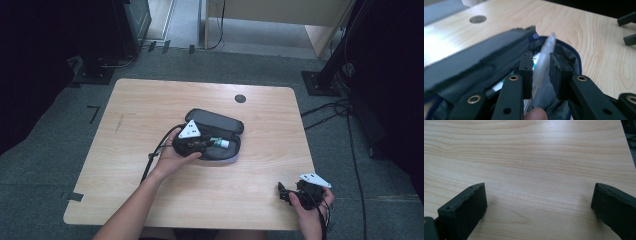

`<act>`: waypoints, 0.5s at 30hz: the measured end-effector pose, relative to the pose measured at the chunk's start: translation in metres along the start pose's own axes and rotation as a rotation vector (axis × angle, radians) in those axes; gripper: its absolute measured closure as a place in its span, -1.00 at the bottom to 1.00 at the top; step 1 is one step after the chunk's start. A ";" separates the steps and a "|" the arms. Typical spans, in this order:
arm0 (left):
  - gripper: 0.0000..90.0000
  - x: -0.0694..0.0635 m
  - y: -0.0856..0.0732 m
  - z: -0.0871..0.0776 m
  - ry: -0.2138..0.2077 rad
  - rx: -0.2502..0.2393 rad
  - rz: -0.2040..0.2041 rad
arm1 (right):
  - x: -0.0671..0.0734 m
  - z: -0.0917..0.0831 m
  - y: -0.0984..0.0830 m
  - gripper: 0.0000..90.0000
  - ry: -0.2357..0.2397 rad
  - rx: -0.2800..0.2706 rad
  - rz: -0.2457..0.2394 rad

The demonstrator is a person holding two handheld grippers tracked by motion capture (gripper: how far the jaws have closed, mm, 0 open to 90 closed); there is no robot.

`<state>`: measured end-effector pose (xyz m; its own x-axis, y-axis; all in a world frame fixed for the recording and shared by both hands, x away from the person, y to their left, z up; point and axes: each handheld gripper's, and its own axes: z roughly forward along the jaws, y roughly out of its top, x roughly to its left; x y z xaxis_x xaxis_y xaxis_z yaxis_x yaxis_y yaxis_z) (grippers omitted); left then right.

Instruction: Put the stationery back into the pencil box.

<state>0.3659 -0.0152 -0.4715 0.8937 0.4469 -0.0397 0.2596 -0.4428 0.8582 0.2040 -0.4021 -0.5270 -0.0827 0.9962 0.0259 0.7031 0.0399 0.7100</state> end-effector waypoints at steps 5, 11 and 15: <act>0.69 -0.003 -0.005 0.002 -0.011 0.039 -0.004 | 0.000 0.000 0.000 -1.00 0.000 0.000 -0.001; 0.64 -0.002 -0.007 -0.003 -0.008 0.025 -0.038 | 0.000 0.000 0.000 -1.00 0.000 0.000 -0.001; 0.45 -0.002 -0.010 -0.009 0.002 0.026 -0.051 | 0.000 0.000 0.000 -1.00 0.000 0.000 -0.001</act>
<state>0.3577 -0.0045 -0.4752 0.8783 0.4710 -0.0821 0.3143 -0.4393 0.8416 0.2040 -0.4021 -0.5270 -0.0831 0.9962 0.0251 0.7031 0.0408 0.7100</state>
